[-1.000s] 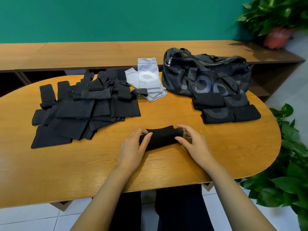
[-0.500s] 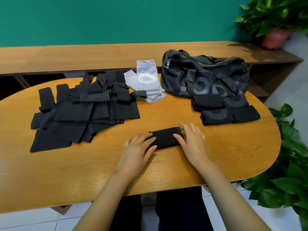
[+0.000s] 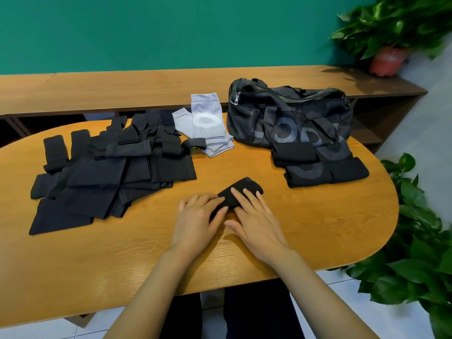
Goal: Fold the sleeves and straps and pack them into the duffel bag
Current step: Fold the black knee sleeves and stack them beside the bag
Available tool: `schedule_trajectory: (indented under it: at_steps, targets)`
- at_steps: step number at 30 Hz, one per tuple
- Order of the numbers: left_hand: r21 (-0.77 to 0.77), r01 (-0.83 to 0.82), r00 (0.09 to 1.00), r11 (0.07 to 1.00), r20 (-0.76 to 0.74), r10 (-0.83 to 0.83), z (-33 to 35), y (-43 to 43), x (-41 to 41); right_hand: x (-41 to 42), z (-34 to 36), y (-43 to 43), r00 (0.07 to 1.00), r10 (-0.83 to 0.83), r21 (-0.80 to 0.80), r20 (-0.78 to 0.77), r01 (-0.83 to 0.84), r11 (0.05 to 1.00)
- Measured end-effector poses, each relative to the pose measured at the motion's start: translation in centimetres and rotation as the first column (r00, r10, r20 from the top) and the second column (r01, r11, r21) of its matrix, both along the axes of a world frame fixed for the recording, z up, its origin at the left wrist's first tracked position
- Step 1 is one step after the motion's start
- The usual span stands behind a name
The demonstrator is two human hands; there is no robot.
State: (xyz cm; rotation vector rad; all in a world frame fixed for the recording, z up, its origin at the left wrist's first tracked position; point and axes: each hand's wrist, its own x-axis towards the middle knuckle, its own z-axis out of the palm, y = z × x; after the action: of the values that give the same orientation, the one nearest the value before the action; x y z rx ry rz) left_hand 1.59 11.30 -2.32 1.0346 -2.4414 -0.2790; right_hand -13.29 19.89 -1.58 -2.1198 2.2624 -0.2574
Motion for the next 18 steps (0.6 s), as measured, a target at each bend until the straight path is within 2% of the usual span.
schedule_trajectory:
  at_steps: [3, 5, 11, 15, 18]
  targets:
    - [0.119, -0.105, 0.978, 0.987, -0.167, 0.124, 0.5, -0.2, -0.6, -0.7, 0.9, -0.5, 1.0, -0.001, -0.052, 0.003, 0.001, 0.999]
    - [0.197, -0.162, 0.955, 0.967, -0.216, 0.204, 0.6, -0.9, -1.3, -2.0, 1.6, -1.0, 1.0, -0.03, -0.145, -0.007, 0.028, 0.989]
    - [0.273, -0.203, 0.969, 0.94, -0.081, 0.233, -0.3, -2.3, -4.2, -10.1, 4.2, -2.3, 0.944, -0.327, -0.317, -0.052, 0.295, 0.901]
    - [0.228, -0.221, 0.975, 0.948, 0.047, 0.216, -1.4, -2.1, -5.4, -17.4, 4.3, -1.5, 0.852, -0.521, -0.274, -0.037, 0.493, 0.826]
    - [0.219, -0.235, 0.972, 0.947, 0.054, 0.229, -1.7, -2.4, -5.5, -21.6, 3.5, -0.4, 0.818, -0.574, -0.205, -0.026, 0.558, 0.804]
